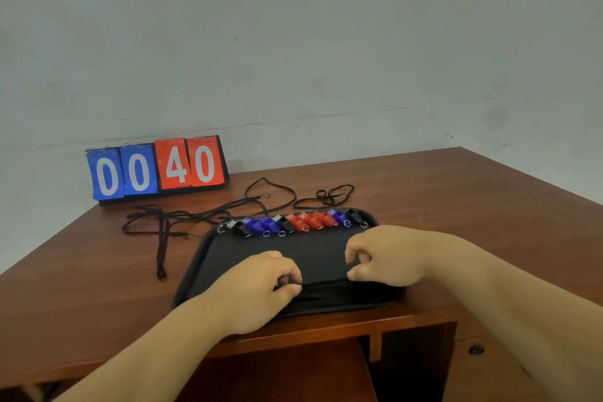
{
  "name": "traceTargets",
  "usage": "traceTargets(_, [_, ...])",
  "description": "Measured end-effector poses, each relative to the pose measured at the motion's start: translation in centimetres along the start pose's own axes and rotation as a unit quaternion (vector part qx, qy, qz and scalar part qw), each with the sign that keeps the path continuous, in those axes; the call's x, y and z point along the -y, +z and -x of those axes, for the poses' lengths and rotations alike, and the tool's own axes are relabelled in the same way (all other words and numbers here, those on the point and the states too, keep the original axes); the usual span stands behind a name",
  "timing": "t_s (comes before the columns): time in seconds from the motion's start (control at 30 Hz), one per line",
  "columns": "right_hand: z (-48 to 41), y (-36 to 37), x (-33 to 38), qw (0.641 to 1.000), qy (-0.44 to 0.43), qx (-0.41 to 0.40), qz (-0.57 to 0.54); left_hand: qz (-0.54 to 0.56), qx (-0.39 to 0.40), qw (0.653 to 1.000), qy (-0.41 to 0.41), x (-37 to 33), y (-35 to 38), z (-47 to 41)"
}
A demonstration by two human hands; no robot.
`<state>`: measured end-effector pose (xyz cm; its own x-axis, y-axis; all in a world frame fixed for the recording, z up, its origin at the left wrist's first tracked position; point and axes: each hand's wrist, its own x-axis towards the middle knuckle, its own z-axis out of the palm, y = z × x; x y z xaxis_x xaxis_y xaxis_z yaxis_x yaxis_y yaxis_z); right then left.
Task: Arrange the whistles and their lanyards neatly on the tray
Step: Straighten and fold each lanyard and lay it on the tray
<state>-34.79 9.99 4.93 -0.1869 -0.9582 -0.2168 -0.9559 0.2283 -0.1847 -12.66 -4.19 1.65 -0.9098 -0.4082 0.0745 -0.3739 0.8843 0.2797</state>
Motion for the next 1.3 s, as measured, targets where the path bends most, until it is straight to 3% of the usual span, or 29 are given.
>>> traceTargets(0.3, [-3.0,-1.0,2.9,1.0,-0.017,-0.025,-0.004,0.036,-0.052,0.998,-0.015,2.6,-1.8,0.2])
traceTargets(0.63, [-11.0,-2.2,10.6,0.993,-0.084,-0.081,-0.009,0.045,-0.12,0.986,-0.107,13.4,-6.0,2.0])
traceTargets(0.83, [-16.2,-2.4,17.8,0.986,-0.144,-0.084,-0.005,-0.018,-0.091,0.975,-0.204,20.9,-6.5,4.1])
traceTargets(1.03, [-20.4,0.2,24.3,0.984,-0.162,-0.048,0.056,-0.059,-0.036,0.982,-0.175,24.0,-5.2,5.2])
traceTargets(1.3, [-22.9,1.8,26.5,0.988,-0.12,-0.025,0.098,-0.001,-0.061,0.979,-0.194,24.9,-5.0,5.4])
